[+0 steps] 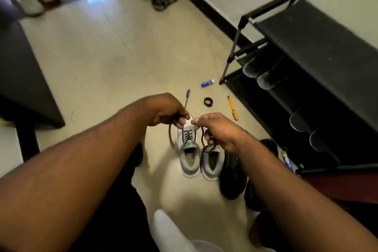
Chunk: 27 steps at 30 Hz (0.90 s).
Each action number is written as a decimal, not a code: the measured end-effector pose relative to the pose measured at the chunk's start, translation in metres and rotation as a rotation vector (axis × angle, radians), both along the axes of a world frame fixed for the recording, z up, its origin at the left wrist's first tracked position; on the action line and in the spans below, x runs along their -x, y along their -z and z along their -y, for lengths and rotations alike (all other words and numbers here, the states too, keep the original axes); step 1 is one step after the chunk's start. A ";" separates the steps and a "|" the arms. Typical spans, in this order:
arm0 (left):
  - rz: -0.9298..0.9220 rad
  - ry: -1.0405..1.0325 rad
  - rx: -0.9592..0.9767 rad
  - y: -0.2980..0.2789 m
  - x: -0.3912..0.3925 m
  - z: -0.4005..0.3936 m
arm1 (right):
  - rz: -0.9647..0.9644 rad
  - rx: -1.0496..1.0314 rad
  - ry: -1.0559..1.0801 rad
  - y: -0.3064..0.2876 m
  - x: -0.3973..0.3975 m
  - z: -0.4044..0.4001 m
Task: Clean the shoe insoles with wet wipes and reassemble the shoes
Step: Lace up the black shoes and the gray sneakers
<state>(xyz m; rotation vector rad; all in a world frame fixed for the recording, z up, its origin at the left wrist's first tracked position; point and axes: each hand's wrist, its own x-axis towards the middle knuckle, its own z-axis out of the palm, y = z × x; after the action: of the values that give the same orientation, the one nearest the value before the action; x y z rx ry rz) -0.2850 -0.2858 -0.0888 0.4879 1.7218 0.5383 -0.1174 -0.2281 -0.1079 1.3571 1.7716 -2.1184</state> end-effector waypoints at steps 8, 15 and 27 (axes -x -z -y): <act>0.109 -0.121 -0.317 -0.048 -0.018 -0.015 | -0.362 0.149 0.314 -0.056 -0.015 -0.021; -0.226 0.042 -0.360 -0.048 -0.009 -0.054 | -0.321 -0.685 0.197 -0.034 -0.021 -0.056; -0.269 0.528 -0.362 -0.041 -0.008 -0.059 | -0.214 -1.788 -0.373 -0.004 -0.027 -0.087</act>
<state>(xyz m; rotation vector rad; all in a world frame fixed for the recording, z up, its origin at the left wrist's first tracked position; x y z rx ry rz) -0.2766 -0.2263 -0.0475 1.2787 1.6555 0.4087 -0.0901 -0.1408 -0.1042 0.5176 3.6380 -0.0296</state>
